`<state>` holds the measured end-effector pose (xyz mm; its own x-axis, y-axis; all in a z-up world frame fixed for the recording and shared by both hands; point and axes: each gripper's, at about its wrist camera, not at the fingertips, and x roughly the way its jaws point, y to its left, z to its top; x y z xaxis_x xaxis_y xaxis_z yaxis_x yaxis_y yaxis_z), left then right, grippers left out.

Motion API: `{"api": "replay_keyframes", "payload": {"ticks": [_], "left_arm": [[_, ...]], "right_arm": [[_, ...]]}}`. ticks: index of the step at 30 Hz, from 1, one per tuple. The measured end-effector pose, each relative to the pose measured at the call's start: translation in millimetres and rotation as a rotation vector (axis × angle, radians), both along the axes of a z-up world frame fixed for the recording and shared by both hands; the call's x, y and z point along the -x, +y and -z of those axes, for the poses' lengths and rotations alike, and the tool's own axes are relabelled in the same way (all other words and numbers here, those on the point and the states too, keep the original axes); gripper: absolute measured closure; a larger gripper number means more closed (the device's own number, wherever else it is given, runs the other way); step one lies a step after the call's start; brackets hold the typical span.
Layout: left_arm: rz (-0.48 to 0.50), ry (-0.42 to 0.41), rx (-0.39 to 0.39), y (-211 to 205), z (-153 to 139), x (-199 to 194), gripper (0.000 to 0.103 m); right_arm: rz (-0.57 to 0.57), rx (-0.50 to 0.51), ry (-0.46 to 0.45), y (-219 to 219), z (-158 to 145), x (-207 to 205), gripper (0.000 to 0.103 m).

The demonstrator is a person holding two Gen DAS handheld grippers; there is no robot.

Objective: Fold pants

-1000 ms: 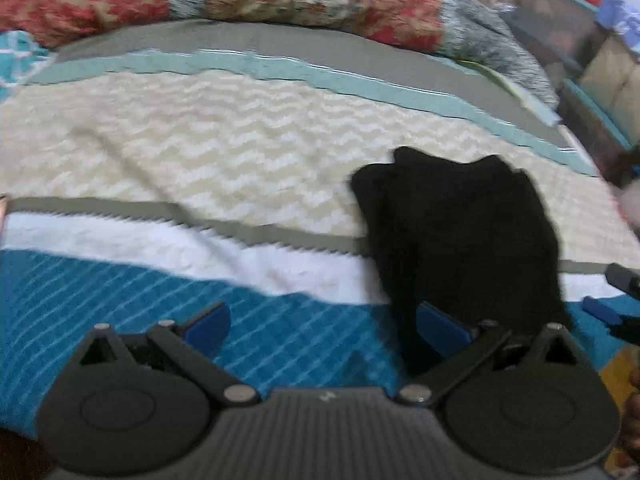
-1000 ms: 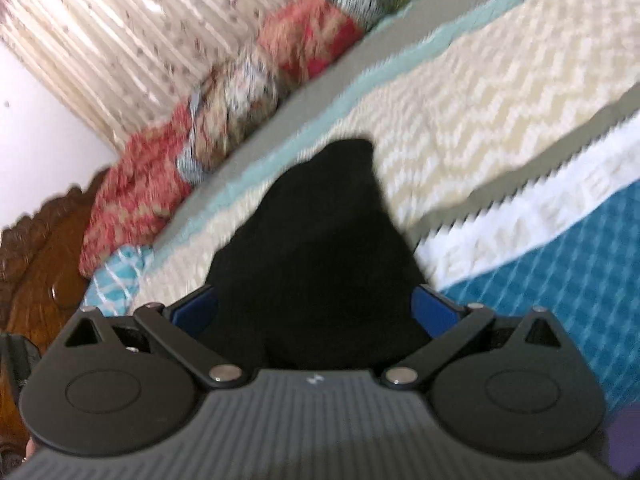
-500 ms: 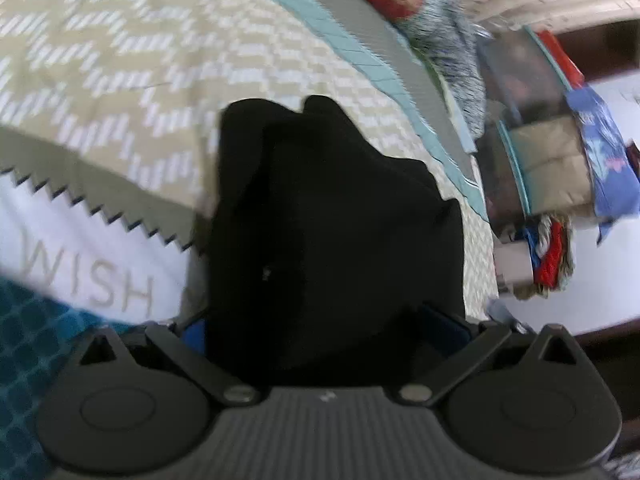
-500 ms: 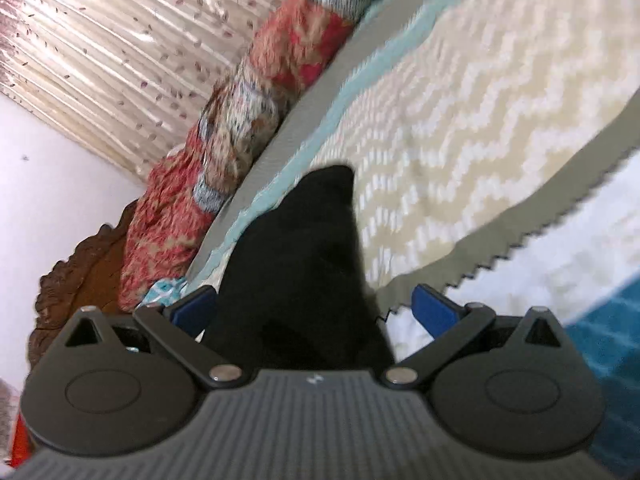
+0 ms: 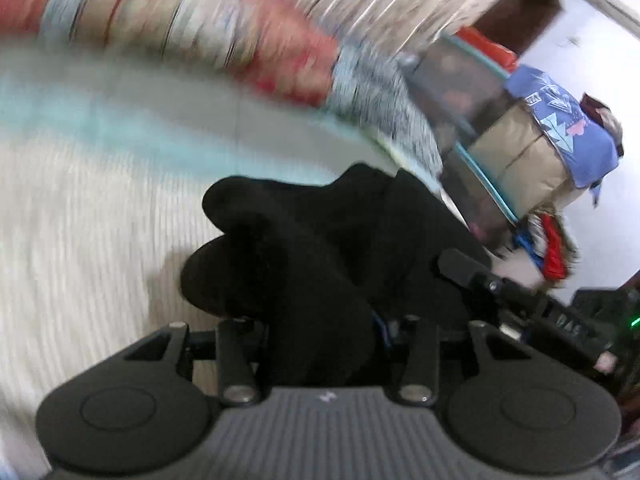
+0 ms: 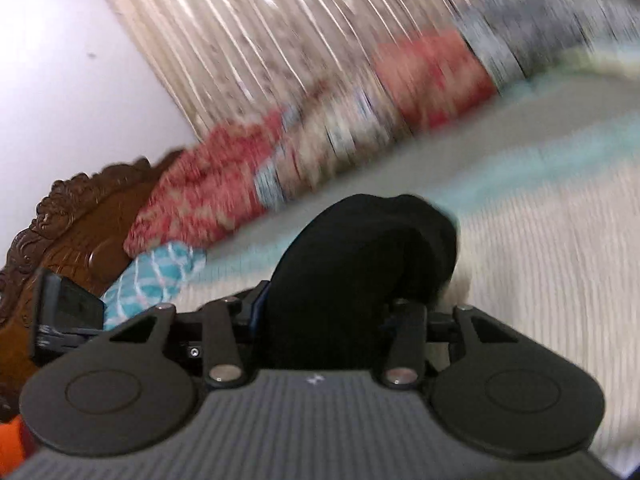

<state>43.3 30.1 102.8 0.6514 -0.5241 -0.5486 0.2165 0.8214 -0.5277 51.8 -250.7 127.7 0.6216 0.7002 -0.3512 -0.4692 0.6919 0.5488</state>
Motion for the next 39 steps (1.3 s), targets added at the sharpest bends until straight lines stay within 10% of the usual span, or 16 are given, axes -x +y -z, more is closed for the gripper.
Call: {"api": "replay_keyframes", "payload": {"ticks": [5, 12, 17, 28, 39], "left_arm": [[-0.082, -0.151, -0.191, -4, -21, -79, 0.060], [-0.242, 0.102, -0.376, -22, 67, -179, 0.053], [-0.264, 0.046, -0.463, -31, 68, -169, 0.039], [-0.289, 0.032, -0.633, -48, 17, -68, 0.001], [-0.291, 0.120, -0.581, -55, 6, 55, 0.000]], "right_arm": [[0.047, 0.000, -0.137, 13, -12, -83, 0.054], [0.174, 0.133, 0.166, 41, 85, -164, 0.053], [0.228, 0.080, 0.291, 31, 105, -162, 0.034], [0.307, 0.259, 0.116, 25, 60, -59, 0.015], [0.301, 0.255, 0.320, 31, 62, 40, 0.002]]}}
